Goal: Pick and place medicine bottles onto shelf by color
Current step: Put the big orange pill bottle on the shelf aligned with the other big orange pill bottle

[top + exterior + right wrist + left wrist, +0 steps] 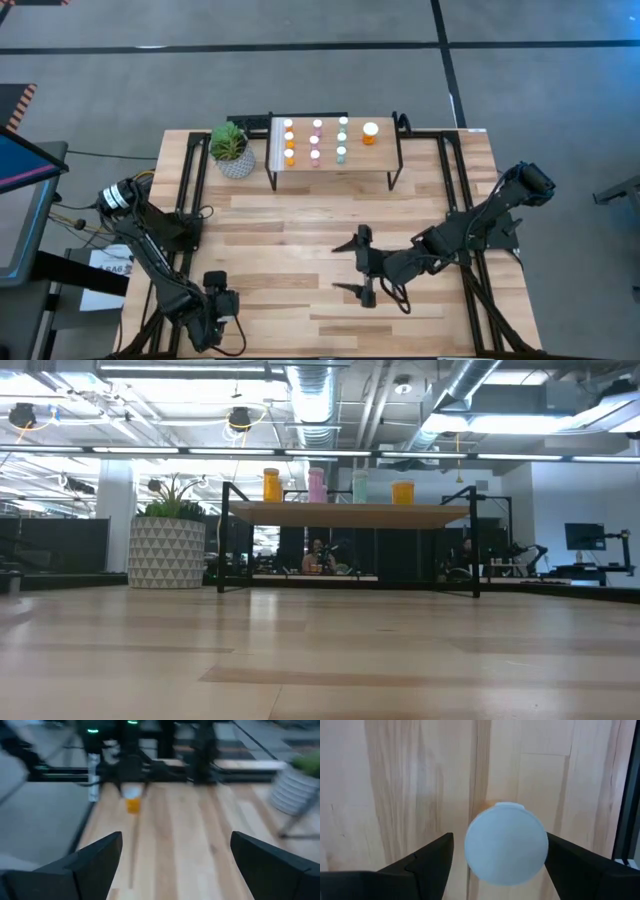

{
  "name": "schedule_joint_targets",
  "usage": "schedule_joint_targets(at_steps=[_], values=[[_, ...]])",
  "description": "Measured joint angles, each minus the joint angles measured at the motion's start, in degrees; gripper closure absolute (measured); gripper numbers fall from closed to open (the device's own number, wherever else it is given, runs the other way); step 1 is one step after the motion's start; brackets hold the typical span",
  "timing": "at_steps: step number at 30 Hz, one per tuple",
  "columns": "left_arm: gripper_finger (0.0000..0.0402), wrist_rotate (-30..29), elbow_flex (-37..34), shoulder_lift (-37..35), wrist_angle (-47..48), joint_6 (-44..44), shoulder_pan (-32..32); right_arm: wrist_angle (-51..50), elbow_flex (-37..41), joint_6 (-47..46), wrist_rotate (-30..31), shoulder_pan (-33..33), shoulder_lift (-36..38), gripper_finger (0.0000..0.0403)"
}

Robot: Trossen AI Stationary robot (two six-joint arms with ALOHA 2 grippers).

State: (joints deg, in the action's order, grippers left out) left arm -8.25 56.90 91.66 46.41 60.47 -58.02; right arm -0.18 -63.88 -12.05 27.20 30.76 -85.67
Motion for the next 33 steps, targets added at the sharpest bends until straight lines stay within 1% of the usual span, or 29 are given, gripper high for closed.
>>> schedule_joint_targets(at_steps=[2,4,10,13,15,19,24,29,33], values=[[0.0125,0.0,0.0,0.0,-0.2,0.0,0.0,6.0,3.8,1.0,-2.2,0.0,0.7,0.0010],[0.0136,0.0,0.0,0.0,-0.7,-0.5,0.1,13.1,7.5,1.0,-2.8,-0.2,0.9,0.0010],[0.0189,0.4,0.0,0.0,-1.4,-1.1,0.6,25.4,17.1,-1.2,-3.0,-1.3,1.1,0.0011],[0.0212,0.8,0.0,-0.1,-1.5,-1.4,1.2,30.1,20.4,-1.5,-3.1,-1.2,1.1,0.0010],[0.0221,1.5,0.1,-0.2,-1.6,-1.4,1.8,32.5,21.5,-1.5,-3.1,-1.1,1.1,0.0009],[0.0219,2.0,0.9,-0.2,-0.6,-3.0,2.9,38.0,24.5,-1.4,-3.1,-0.4,1.1,0.0010],[0.0208,1.8,4.4,-0.8,1.3,-8.2,5.9,43.4,27.6,-1.0,-3.1,0.4,1.1,0.0011],[0.0213,1.1,9.0,-3.5,5.8,-15.9,11.8,45.5,29.9,-1.2,-3.1,0.4,1.1,0.0009],[0.0212,0.7,12.5,-6.5,6.2,-23.8,17.8,45.9,30.3,-3.6,-3.1,0.2,1.1,0.0011]])
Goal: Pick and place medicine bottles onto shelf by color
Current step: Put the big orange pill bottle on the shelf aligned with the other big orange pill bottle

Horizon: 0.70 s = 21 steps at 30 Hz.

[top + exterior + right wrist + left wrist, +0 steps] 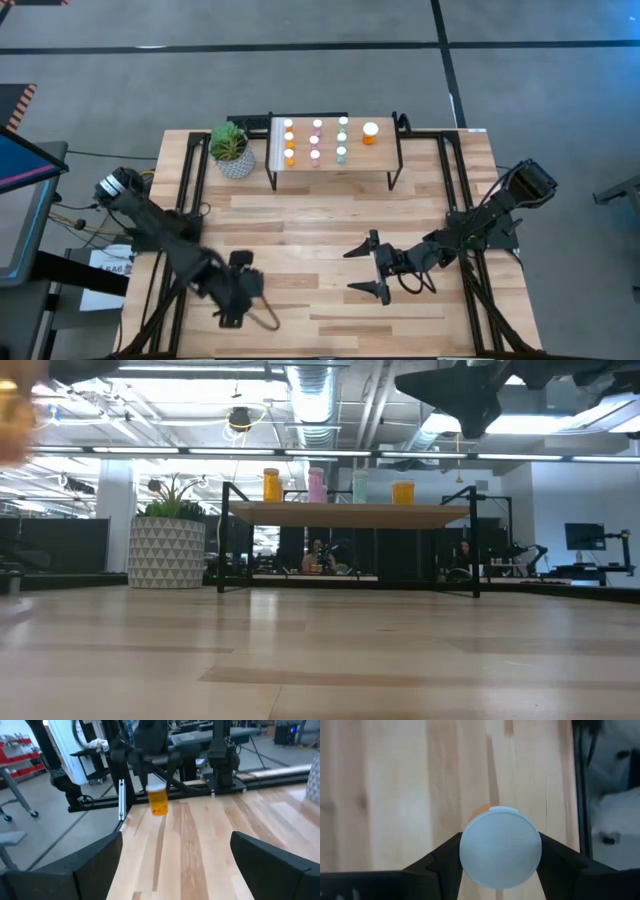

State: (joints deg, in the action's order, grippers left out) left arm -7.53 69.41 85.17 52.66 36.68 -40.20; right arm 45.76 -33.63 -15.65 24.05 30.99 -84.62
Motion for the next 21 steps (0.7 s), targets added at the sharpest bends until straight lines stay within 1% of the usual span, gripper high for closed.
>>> schedule_joint_targets(at_steps=[2,5,7,11,16,19,21], values=[[0.0211,0.0,1.9,-1.3,0.1,-3.6,3.0,0.1,0.0,-2.0,0.0,0.0,0.0,0.0011],[0.0211,1.0,4.6,-2.8,0.5,-8.3,7.4,0.9,0.0,-2.1,0.0,0.1,0.0,0.0010],[0.0211,1.2,6.6,-2.9,0.6,-11.1,9.9,2.2,0.0,-1.6,0.0,0.1,0.0,0.0010],[0.0211,3.7,9.4,-2.8,0.4,-15.9,13.9,3.6,0.0,-1.5,0.0,-0.4,0.0,0.0011],[0.0211,4.3,10.0,-2.6,0.4,-18.9,16.9,7.0,-0.2,-1.9,-0.1,-1.4,-0.5,0.0010],[0.0211,4.1,10.0,-2.6,0.3,-19.5,17.7,6.2,-1.5,-1.5,-0.1,-2.1,-1.1,0.0010],[0.0211,4.3,10.0,-2.6,0.1,-19.8,18.0,7.3,-3.7,-2.0,-0.8,-2.9,-3.0,0.0010]])
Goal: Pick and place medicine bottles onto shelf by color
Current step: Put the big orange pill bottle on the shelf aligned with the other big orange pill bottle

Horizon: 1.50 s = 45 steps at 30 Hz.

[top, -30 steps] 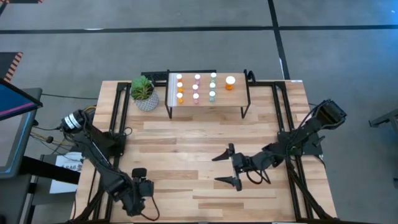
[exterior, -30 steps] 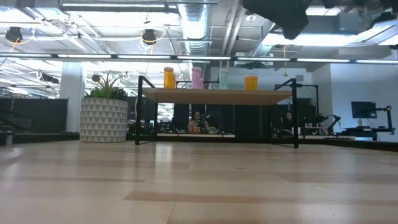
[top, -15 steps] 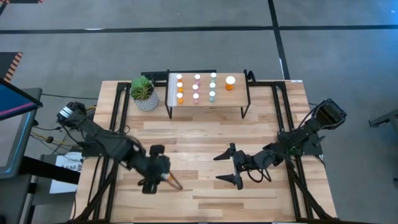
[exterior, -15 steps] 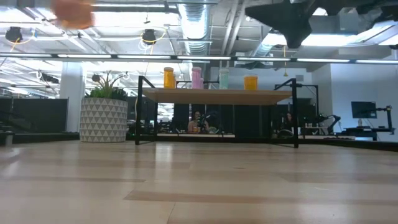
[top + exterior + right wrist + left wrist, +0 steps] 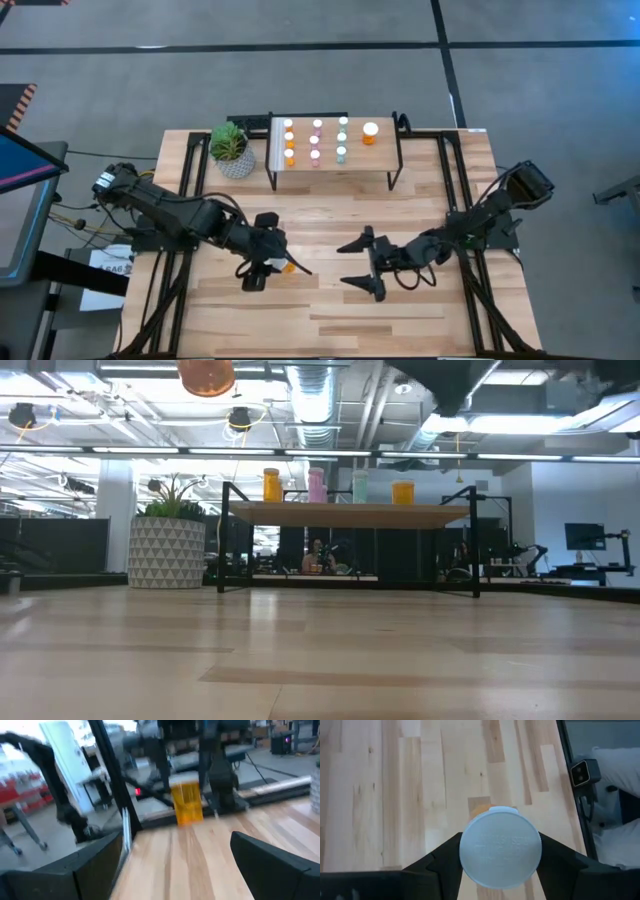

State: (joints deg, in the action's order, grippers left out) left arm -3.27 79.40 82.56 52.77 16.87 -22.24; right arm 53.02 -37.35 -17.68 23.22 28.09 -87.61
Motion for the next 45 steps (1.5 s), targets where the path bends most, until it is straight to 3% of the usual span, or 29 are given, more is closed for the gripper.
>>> schedule_joint_targets(at_steps=[5,13,20,25,45], values=[[0.0211,-0.1,0.0,0.0,-0.4,-0.6,0.2,-0.8,-6.9,4.5,-2.3,-2.1,-6.9,0.0010],[0.0211,-1.1,0.0,0.0,-0.7,1.1,0.2,-12.1,-20.8,6.1,-2.3,-5.4,-17.5,0.0010],[0.0211,-1.5,0.0,0.0,-0.8,1.1,0.2,-22.3,-30.5,8.6,-2.3,-5.8,-21.5,0.0012],[0.0211,-1.7,0.0,0.0,-0.9,1.0,0.2,-25.5,-33.4,8.8,-2.2,-6.4,-21.5,0.0023],[0.0211,-1.8,0.0,0.0,-2.5,0.9,0.2,-27.7,-33.8,8.7,-0.9,-7.6,-21.5,0.0180]])
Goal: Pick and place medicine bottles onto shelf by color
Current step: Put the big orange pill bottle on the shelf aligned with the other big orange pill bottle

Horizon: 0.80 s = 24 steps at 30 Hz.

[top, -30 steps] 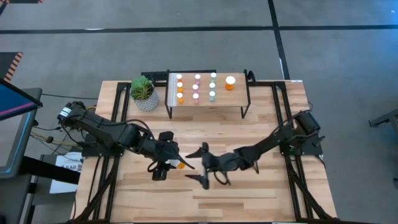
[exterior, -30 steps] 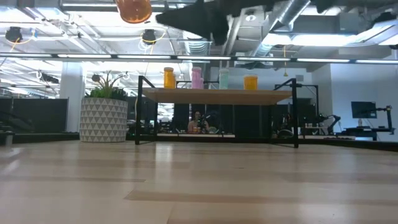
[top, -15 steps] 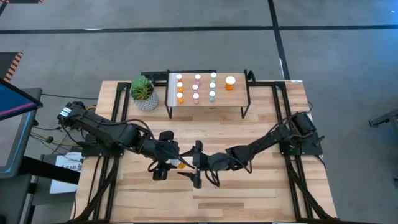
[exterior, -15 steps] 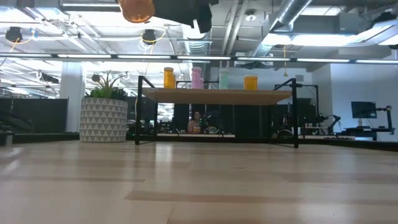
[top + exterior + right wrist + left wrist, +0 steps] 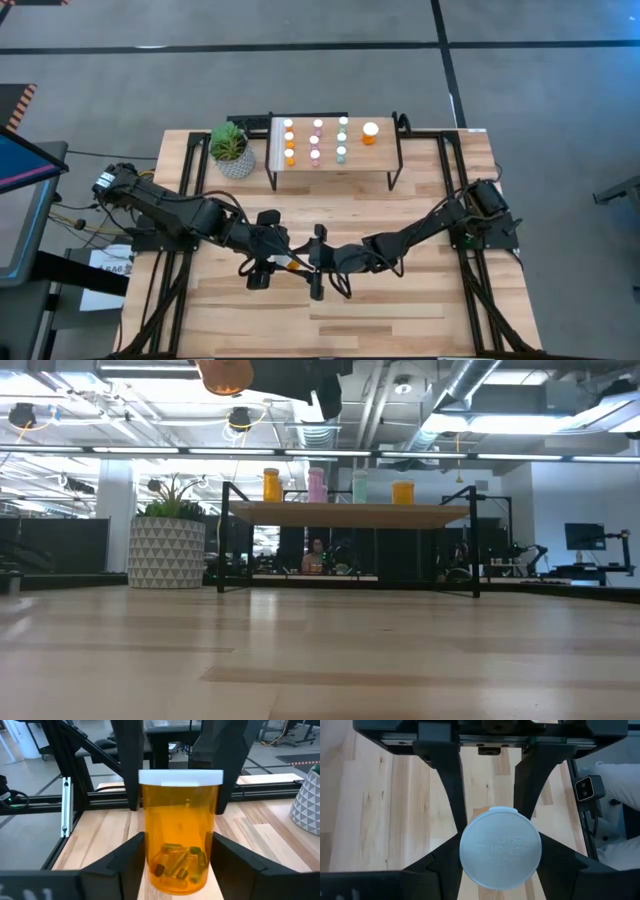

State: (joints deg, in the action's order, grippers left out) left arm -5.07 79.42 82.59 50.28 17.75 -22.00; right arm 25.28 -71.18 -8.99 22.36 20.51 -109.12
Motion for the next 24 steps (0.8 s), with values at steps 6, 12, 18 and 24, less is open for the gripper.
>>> schedule_joint_targets(at_steps=[6,12,18,24], values=[[0.0211,-0.4,0.0,0.0,-0.3,0.6,0.0,0.0,0.0,0.0,0.1,0.0,0.0,0.0220],[0.0201,-1.1,0.0,0.0,-0.5,0.6,0.0,0.0,0.0,0.0,0.1,0.0,0.0,0.0219],[0.0151,-2.9,0.0,0.0,-1.1,0.0,-0.1,-0.2,0.0,-0.1,0.2,-0.1,0.0,0.0211],[0.0122,-5.2,0.0,-2.4,-0.5,-0.4,-0.1,-2.5,0.1,0.1,2.2,-0.7,0.3,0.0215]])
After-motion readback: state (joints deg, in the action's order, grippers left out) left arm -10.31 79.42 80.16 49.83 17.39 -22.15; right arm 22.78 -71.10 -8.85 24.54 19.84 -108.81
